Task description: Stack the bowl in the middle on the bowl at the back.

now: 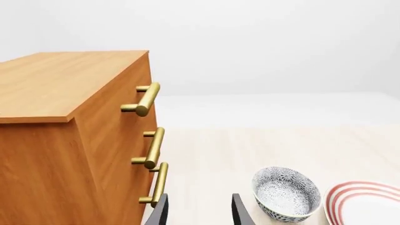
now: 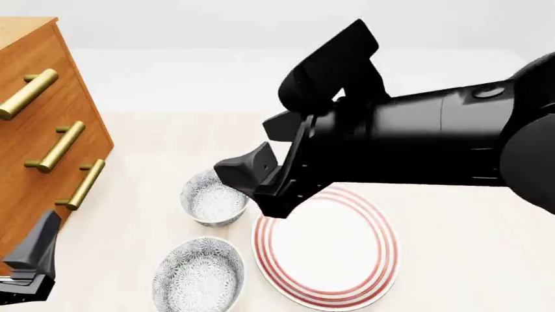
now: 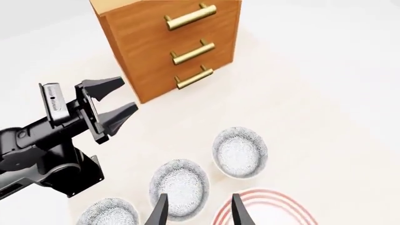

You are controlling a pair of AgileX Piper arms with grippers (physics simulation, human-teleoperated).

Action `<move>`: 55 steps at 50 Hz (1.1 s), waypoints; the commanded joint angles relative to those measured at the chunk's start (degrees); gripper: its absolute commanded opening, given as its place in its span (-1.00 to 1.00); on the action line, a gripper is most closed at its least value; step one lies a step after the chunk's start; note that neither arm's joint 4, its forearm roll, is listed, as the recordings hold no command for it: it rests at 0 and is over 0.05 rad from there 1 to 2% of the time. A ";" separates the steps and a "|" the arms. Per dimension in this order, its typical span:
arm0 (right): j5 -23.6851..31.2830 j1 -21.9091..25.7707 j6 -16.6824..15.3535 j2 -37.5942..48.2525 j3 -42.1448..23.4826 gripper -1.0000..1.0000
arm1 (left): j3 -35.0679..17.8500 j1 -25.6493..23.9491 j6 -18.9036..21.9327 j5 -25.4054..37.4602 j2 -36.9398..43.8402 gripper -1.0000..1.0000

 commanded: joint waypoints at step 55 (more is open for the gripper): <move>-20.63 -2.95 6.48 18.63 13.82 1.00 | 0.00 0.16 -0.37 0.17 -0.20 1.00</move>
